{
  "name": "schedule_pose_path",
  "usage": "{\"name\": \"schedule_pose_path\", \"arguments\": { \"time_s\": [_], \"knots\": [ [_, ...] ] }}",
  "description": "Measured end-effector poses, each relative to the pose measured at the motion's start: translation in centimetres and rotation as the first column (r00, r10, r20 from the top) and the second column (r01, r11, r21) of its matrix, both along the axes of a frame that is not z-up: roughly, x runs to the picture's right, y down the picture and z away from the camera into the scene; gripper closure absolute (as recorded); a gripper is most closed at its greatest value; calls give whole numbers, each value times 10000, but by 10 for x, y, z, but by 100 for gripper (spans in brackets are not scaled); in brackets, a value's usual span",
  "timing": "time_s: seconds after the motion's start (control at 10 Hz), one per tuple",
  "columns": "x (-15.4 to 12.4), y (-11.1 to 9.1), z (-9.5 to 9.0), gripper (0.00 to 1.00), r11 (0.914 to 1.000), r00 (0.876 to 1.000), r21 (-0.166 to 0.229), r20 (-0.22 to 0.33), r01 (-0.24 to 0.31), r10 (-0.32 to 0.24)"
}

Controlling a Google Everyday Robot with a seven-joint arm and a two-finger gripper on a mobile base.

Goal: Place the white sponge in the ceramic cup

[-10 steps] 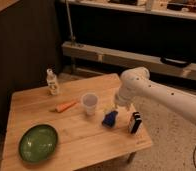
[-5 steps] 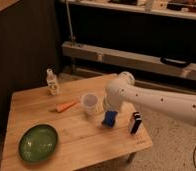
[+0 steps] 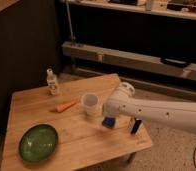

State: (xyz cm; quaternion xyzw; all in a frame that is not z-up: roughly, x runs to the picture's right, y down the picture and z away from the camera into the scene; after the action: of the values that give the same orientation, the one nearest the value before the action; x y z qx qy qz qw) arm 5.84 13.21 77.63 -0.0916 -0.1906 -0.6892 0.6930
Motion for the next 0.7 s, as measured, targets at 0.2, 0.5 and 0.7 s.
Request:
{"name": "schedule_pose_path", "arguments": {
  "time_s": [0.2, 0.5, 0.7],
  "knots": [
    [-12, -2, 12, 20, 9990, 9990, -141, -46, 433, -434],
    [-23, 2, 38, 20, 9939, 9954, -538, 45, 962, -961],
    [-19, 9, 51, 20, 9887, 9928, -959, -224, 1154, -1180]
  ]
}}
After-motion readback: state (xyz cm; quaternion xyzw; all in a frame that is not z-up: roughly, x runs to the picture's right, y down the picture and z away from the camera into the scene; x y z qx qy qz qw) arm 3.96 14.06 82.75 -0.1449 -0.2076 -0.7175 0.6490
